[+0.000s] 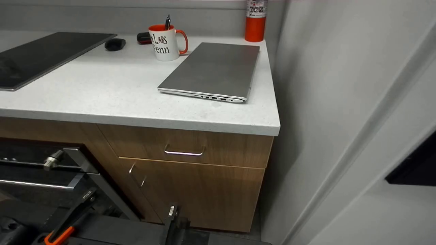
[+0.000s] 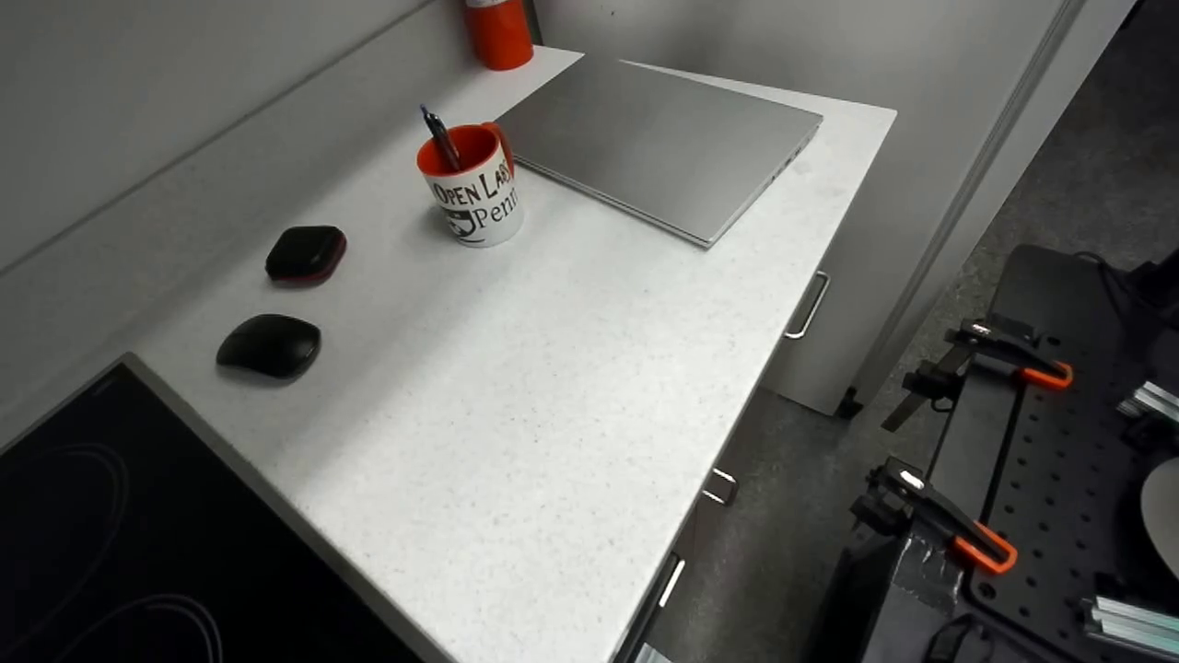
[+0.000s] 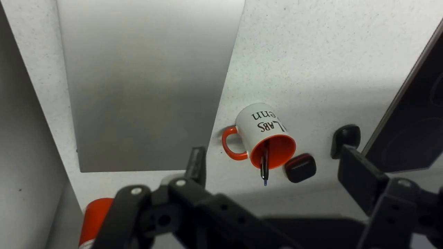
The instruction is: Remove the marker from the mug.
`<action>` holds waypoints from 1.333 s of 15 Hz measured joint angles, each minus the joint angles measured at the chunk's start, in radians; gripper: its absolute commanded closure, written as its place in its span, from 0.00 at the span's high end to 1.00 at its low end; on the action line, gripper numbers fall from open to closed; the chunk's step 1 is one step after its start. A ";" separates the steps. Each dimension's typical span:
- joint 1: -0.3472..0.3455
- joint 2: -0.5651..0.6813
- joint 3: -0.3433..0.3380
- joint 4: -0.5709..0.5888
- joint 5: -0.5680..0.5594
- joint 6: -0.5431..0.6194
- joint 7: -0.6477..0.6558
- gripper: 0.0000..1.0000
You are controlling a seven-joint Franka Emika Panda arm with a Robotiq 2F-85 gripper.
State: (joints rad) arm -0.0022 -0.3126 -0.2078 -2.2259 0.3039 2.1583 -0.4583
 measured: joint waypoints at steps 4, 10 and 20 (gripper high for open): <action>-0.004 -0.001 -0.006 0.000 0.000 0.000 -0.001 1.00; 0.020 0.070 0.020 -0.001 0.064 0.094 -0.003 1.00; 0.064 0.405 0.177 0.097 0.197 0.413 0.058 1.00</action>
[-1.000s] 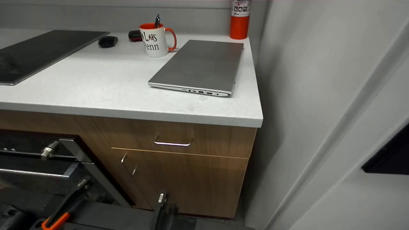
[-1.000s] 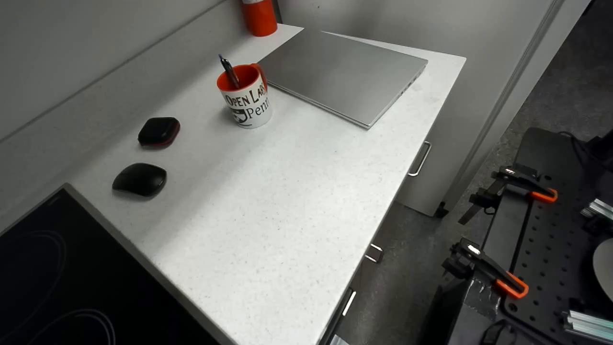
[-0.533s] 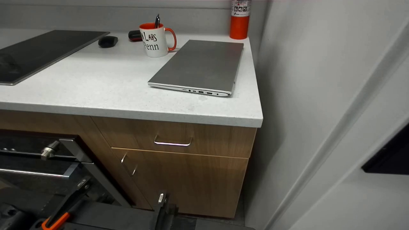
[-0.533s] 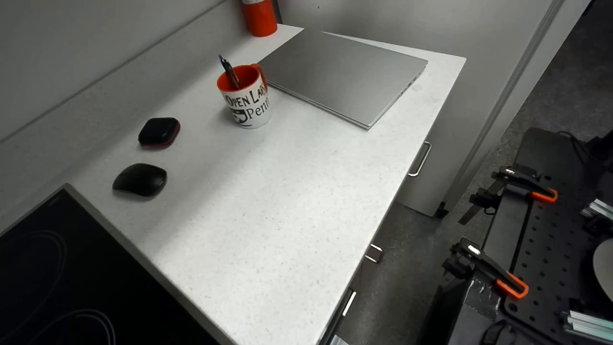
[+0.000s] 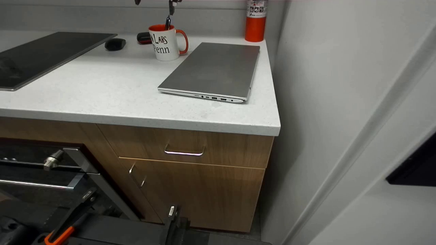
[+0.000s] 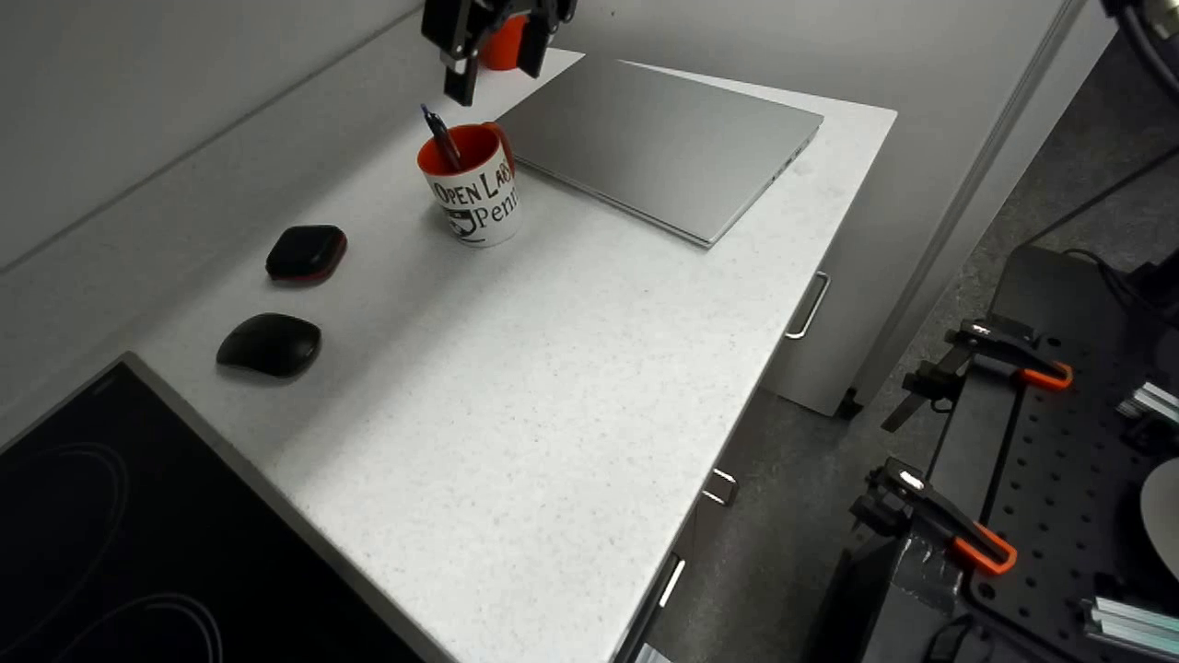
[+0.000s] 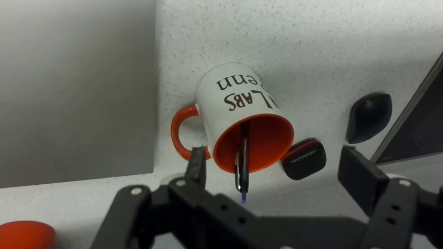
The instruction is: Remove the marker from the mug.
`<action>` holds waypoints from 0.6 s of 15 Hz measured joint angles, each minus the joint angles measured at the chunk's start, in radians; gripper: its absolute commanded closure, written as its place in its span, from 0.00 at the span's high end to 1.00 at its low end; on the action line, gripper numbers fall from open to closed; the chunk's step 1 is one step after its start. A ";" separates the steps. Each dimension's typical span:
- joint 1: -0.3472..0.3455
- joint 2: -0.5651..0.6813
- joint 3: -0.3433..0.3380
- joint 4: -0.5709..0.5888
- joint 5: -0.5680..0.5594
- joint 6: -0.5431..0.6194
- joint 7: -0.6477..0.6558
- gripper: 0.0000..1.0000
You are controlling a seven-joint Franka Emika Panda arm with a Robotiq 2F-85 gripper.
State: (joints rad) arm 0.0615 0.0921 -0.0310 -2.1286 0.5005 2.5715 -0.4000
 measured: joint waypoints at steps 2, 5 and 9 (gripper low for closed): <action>-0.001 0.023 0.003 0.020 0.000 0.000 0.006 1.00; -0.004 0.026 0.003 0.028 0.000 0.000 0.007 1.00; -0.016 0.030 0.022 0.028 0.000 0.016 0.007 1.00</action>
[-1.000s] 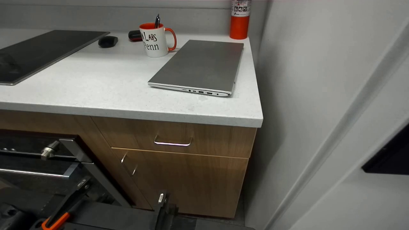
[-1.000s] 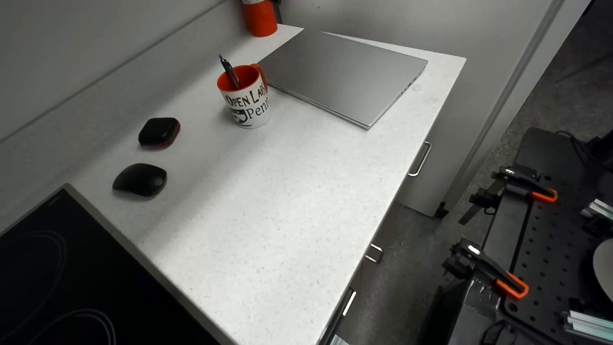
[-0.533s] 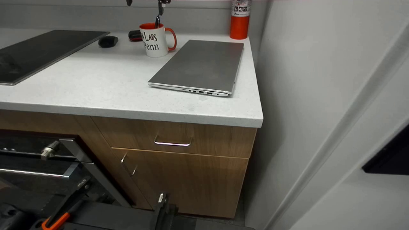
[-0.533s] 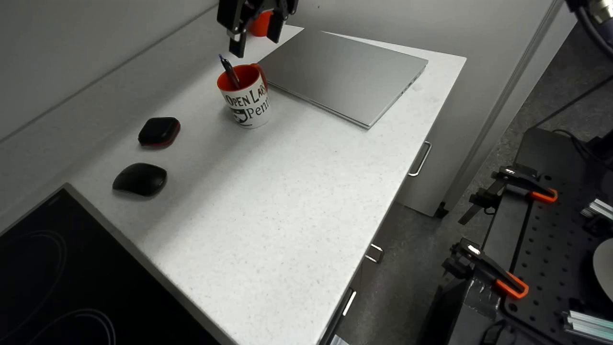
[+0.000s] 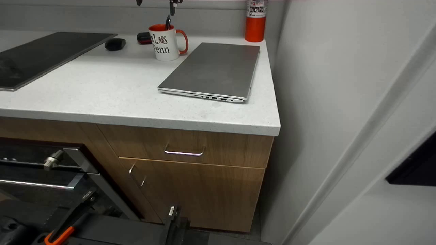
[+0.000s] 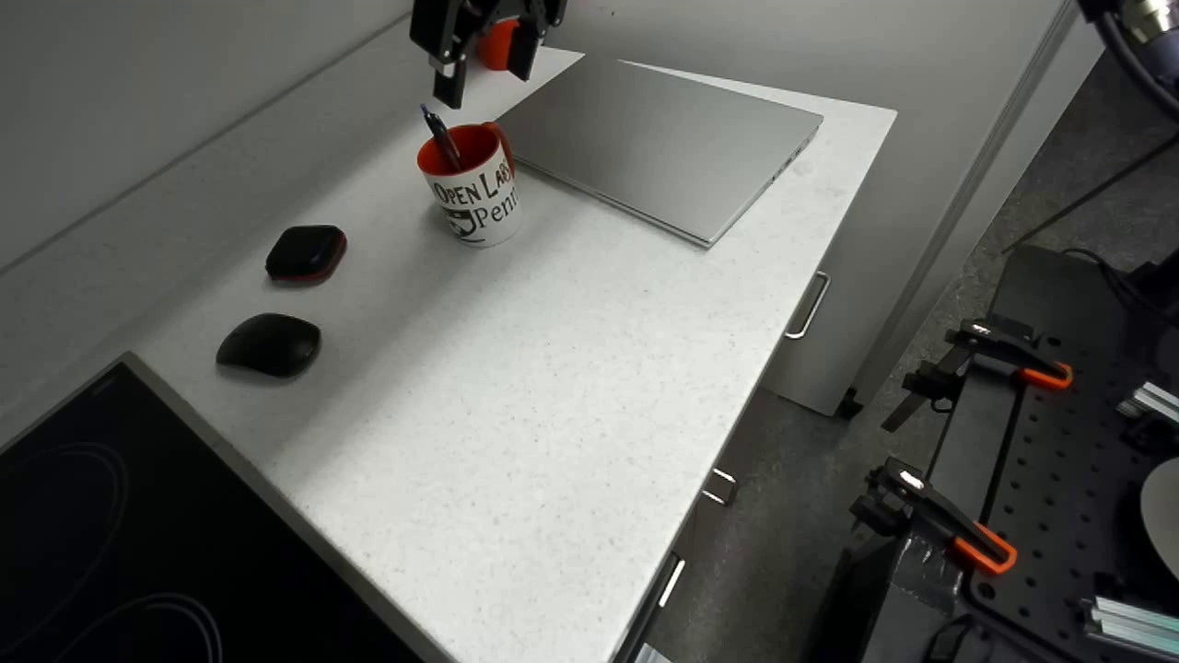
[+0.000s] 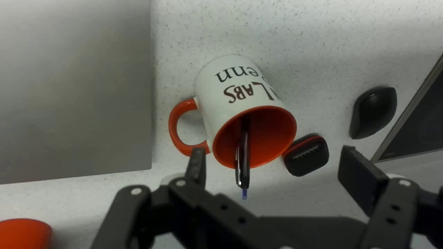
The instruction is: Remove the marker from the mug.
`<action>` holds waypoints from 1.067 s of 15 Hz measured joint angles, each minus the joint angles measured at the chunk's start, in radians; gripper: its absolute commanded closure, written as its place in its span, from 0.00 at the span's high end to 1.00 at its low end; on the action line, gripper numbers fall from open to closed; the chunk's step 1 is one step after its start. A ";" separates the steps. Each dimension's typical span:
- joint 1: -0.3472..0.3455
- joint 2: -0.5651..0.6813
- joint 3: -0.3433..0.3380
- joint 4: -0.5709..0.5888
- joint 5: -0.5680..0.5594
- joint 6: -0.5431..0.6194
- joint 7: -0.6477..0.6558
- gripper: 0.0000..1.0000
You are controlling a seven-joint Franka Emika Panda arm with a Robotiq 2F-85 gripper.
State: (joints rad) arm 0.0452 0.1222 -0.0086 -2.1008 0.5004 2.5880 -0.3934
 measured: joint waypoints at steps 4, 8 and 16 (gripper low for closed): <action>-0.006 0.045 0.033 0.006 0.000 0.122 0.001 1.00; -0.005 0.122 0.051 0.033 0.000 0.234 0.017 1.00; -0.003 0.223 0.065 0.099 0.000 0.346 0.022 0.95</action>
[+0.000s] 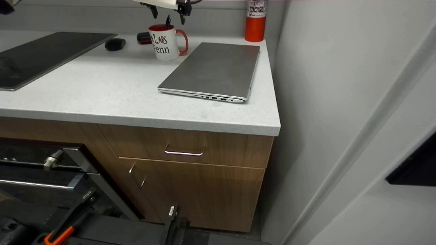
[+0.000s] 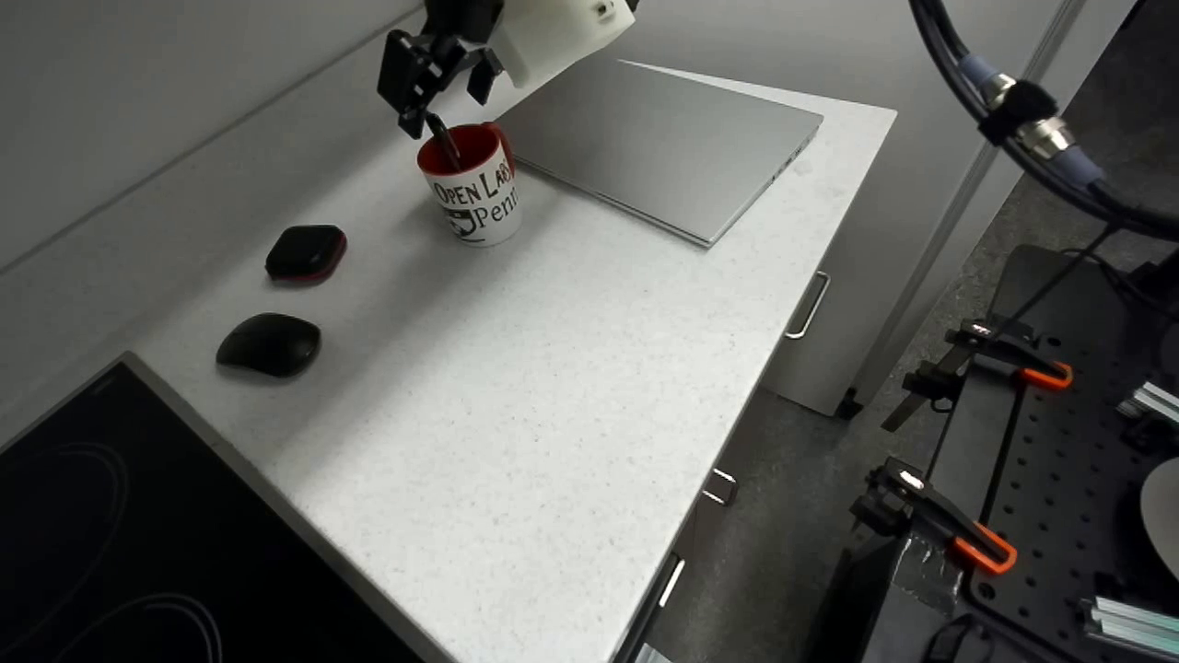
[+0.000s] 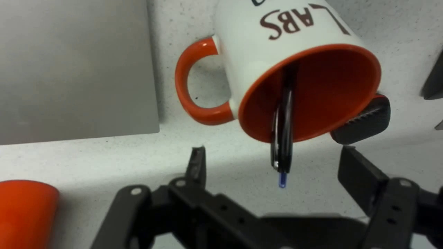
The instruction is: Remove the marker from the mug.
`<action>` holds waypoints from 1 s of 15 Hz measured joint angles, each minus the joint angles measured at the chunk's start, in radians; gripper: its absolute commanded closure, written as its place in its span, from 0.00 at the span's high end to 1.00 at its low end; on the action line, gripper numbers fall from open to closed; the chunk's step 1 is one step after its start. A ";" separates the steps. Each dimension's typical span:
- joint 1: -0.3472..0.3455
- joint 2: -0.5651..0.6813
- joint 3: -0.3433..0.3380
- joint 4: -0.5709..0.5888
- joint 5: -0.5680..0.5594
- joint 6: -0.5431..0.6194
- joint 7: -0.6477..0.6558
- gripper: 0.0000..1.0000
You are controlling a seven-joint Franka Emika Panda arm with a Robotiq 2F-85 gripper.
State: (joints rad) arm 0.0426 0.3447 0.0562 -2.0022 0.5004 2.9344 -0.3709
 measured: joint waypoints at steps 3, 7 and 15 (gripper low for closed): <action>0.000 0.002 0.015 0.011 0.000 0.012 0.000 0.68; 0.000 0.009 0.030 0.022 0.000 0.013 0.000 0.35; -0.014 0.027 0.032 0.040 0.000 0.014 0.000 0.04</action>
State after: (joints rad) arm 0.0283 0.3720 0.0882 -1.9625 0.5004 2.9487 -0.3710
